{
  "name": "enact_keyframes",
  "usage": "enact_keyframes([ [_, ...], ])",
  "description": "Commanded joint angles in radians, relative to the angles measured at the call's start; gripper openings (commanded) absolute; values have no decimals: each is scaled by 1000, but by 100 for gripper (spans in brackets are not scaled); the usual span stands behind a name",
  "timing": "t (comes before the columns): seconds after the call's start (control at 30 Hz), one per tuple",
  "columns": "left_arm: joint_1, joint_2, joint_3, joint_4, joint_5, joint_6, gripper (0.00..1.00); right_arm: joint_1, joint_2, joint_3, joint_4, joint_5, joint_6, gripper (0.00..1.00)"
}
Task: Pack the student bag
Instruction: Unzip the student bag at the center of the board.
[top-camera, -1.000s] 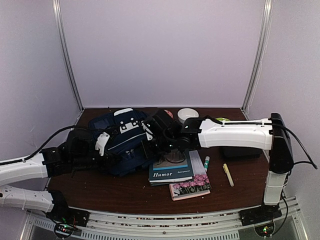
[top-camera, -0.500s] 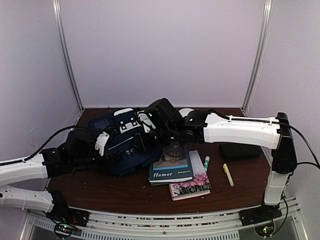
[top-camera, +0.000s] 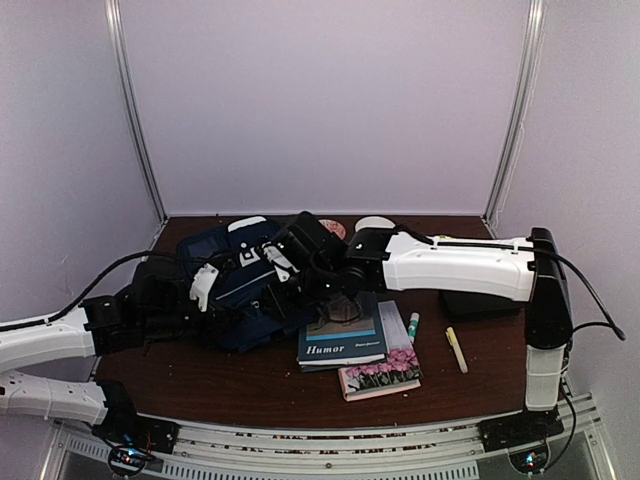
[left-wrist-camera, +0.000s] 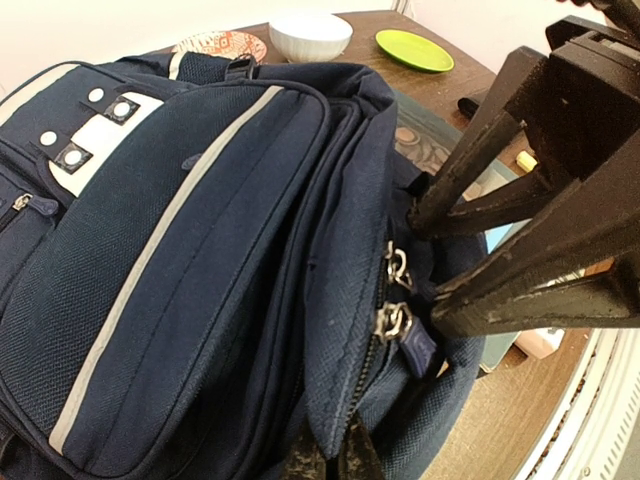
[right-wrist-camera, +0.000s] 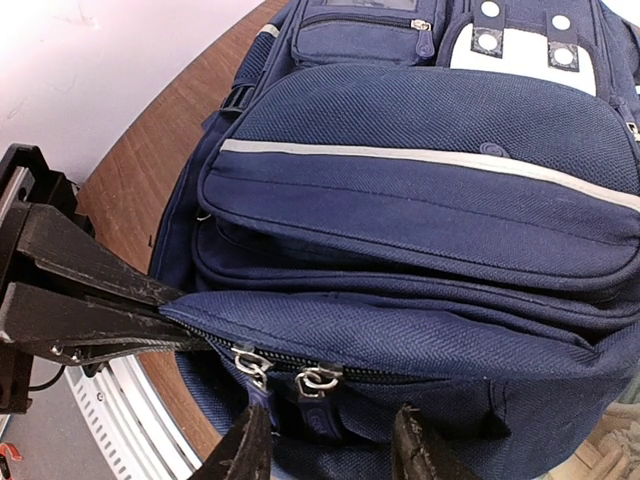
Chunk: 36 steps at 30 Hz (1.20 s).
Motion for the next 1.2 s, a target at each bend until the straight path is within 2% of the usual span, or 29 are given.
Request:
enact_keyframes([
  [0.0,1,-35,38,138,-15,-16,0,7,25,37,-56,2,-13,41],
  [0.13,0,-42,40,136,-14,-16,0,11,60,74,-101,21,-7,41],
  [0.23,0,-53,42,137,-8,-16,0,10,76,90,-125,47,5,36],
  [0.4,0,-66,42,137,2,-16,0,10,95,106,-136,59,18,23],
  [0.57,0,-68,39,137,9,-17,0,10,99,116,-132,60,22,16],
  [0.77,1,-70,28,129,-1,-19,0,9,80,105,-128,93,24,0],
  [1.17,0,-74,-6,111,-30,-21,0,-50,-29,-36,-78,197,92,0],
])
